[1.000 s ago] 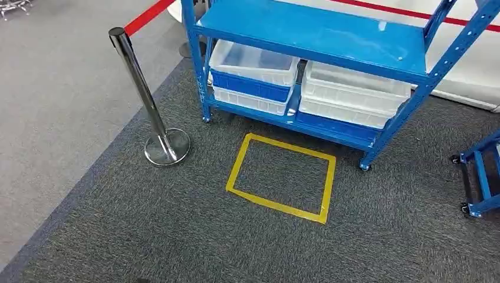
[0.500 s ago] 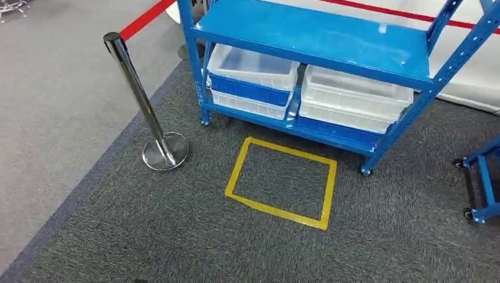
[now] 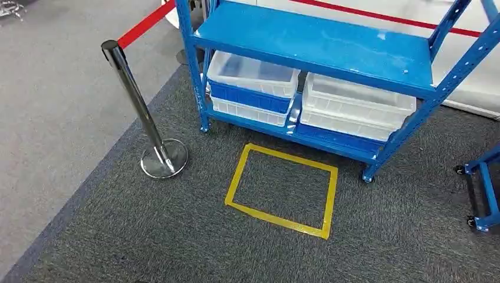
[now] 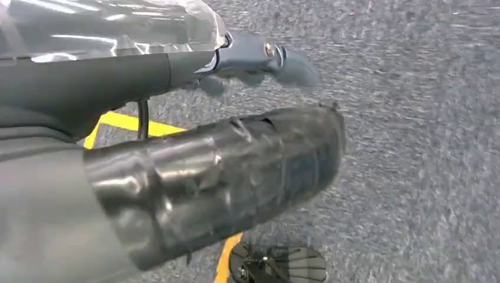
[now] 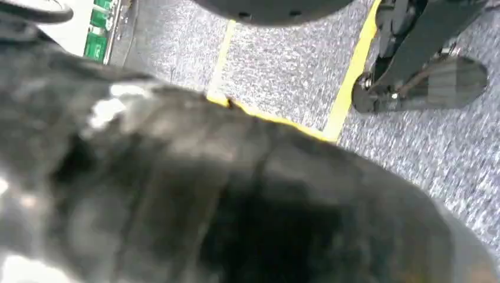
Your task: Take the parts from the cabinet and place them on the table.
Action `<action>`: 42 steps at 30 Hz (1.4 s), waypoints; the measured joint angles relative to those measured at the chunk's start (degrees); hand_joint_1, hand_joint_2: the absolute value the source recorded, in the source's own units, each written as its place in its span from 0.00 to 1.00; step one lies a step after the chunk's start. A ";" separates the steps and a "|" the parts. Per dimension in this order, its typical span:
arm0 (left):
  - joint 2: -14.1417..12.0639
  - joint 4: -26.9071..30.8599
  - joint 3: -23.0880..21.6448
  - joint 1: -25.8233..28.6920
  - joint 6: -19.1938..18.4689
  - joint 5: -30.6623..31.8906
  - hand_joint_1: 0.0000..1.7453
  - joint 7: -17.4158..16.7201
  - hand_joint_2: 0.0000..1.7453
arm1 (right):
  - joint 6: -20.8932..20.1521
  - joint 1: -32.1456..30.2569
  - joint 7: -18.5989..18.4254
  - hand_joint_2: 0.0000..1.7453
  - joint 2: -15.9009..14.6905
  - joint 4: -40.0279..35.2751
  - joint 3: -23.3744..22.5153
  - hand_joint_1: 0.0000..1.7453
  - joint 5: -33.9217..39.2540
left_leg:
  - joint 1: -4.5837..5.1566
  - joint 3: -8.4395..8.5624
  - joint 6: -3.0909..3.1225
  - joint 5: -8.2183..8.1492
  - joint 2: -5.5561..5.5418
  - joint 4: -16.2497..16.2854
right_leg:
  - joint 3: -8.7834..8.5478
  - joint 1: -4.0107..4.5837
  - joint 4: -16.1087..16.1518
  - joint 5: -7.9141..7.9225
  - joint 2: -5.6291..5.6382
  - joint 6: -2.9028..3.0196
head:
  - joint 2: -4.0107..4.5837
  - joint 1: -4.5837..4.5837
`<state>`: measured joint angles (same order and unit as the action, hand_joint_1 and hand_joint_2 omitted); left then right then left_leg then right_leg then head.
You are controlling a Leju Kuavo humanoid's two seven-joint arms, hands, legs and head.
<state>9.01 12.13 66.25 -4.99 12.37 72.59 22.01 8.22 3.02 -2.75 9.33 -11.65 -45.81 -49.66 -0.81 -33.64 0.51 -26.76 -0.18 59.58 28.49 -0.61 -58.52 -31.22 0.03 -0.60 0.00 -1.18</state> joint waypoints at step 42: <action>0.50 -0.13 0.02 0.38 0.57 -0.04 0.00 -0.42 0.00 | -0.35 -0.37 -0.11 0.00 -0.15 0.07 0.00 0.00 -1.40 | 0.46 4.06 1.40 -2.86 -0.17 -0.64 | 6.11 1.07 -3.44 4.78 -0.07 2.28 | 0.00 0.20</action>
<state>9.51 12.00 66.27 -4.61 12.94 72.54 21.59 7.87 2.65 -2.86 9.18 -11.58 -45.81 -51.06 -0.35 -29.59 1.92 -29.63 -0.36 58.94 34.60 0.46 -61.96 -26.44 -0.05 1.68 0.00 -0.98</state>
